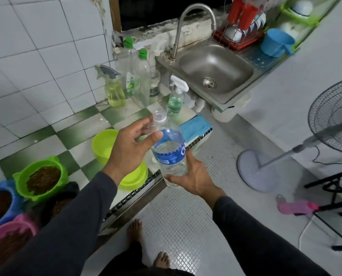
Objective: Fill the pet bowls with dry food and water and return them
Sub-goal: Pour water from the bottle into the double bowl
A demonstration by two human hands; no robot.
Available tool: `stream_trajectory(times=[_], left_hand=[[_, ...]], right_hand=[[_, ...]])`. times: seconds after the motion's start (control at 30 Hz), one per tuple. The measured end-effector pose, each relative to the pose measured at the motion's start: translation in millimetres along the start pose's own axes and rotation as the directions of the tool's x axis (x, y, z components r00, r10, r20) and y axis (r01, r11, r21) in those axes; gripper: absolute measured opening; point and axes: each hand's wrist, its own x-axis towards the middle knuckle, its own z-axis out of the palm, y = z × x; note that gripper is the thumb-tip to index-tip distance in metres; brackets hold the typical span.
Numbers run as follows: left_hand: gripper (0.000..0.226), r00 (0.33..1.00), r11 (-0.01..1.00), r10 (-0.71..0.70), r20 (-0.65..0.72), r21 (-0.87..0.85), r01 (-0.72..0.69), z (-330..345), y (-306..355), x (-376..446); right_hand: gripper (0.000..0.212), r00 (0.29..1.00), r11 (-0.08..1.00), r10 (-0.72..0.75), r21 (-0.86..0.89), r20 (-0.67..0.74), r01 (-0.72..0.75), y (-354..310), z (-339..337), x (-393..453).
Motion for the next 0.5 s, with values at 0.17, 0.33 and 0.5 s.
stream_trajectory(times=[0.17,0.33,0.5], left_hand=[[0.048,0.994,0.988,-0.1,-0.039,-0.119,0.095,24.6,-9.2,-41.2],[0.03,0.974,0.959,-0.214,-0.077,-0.206,0.194,38.4,-28.5,-73.9],[0.023,0.937,0.91,-0.326,-0.124,-0.308,0.276,46.3,-48.7,-97.1]], right_hand=[[0.078,1.0,1.0,-0.006,-0.012,0.028,0.007,15.4,-6.8,-43.6],[0.081,0.993,0.993,0.042,-0.117,0.113,-0.028,32.0,-7.4,-74.8],[0.08,0.987,0.979,0.036,-0.203,0.155,-0.004,44.7,-3.5,-95.3]])
